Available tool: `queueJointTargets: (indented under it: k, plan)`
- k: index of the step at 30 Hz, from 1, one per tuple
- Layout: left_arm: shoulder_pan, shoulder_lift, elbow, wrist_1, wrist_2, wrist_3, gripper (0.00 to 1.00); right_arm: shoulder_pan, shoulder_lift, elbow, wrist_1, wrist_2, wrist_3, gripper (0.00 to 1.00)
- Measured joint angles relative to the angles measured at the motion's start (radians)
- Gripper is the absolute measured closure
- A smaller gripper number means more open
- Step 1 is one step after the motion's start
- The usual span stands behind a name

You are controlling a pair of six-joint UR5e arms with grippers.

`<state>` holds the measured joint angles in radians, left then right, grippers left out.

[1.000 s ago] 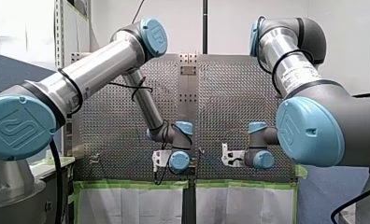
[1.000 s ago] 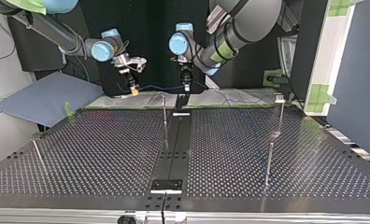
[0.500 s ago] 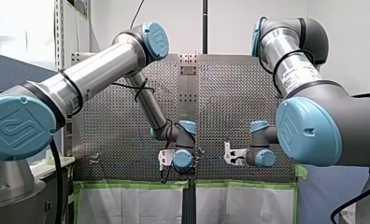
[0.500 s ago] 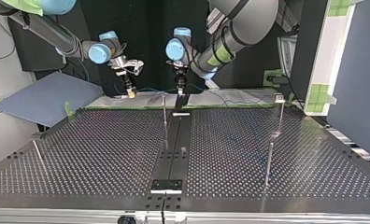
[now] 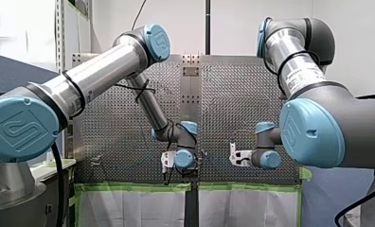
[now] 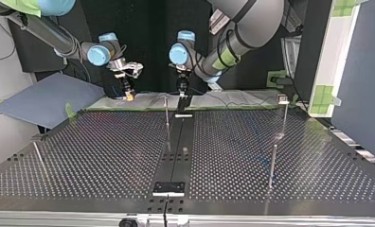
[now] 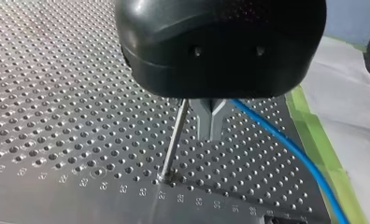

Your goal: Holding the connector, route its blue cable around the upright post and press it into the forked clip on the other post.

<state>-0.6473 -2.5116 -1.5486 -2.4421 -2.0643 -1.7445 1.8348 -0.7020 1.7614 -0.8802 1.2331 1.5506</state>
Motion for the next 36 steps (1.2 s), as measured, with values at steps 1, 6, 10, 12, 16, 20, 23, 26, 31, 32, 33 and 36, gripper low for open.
queueJointTargets:
  k: [1,6,10,12,16,20,23,26,31,32,33,36]
  plan:
    - [0.001,0.0,0.0,0.0,0.004,-0.003,1.0,0.0,0.0,0.0,0.0,0.0,0.0,1.0]
    - [0.011,0.0,0.003,-0.001,0.024,-0.015,1.0,0.0,0.0,-0.001,-0.001,0.0,-0.002,1.0]
    - [0.022,-0.001,0.01,-0.004,0.043,-0.025,1.0,0.0,0.0,-0.002,-0.002,0.0,-0.004,1.0]
    - [0.029,-0.001,0.017,-0.012,0.051,-0.031,1.0,0.0,0.0,-0.003,-0.002,0.001,-0.004,1.0]
    - [0.041,-0.001,0.03,-0.033,0.071,-0.044,1.0,0.0,0.0,-0.004,-0.002,0.004,-0.005,1.0]
    - [0.052,-0.001,0.037,-0.05,0.095,-0.063,1.0,-0.001,0.0,-0.004,-0.001,0.008,-0.005,1.0]
    - [0.058,-0.002,0.039,-0.059,0.114,-0.08,1.0,0.0,0.0,-0.004,0.0,0.009,-0.006,1.0]
    - [0.061,-0.004,0.042,-0.065,0.137,-0.095,1.0,0.002,0.0,-0.004,0.001,0.01,-0.007,1.0]
    - [0.06,-0.03,0.067,-0.091,0.155,-0.102,1.0,0.003,0.0,-0.004,0.001,0.012,-0.007,1.0]
    - [0.059,-0.036,0.073,-0.098,0.155,-0.098,1.0,0.003,0.0,-0.004,0.001,0.013,-0.007,1.0]
    - [0.059,-0.045,0.082,-0.106,0.157,-0.094,1.0,0.003,0.0,-0.004,0.001,0.014,-0.007,1.0]
    - [0.062,-0.06,0.104,-0.121,0.167,-0.1,1.0,0.003,0.0,-0.004,0.001,0.025,-0.007,1.0]
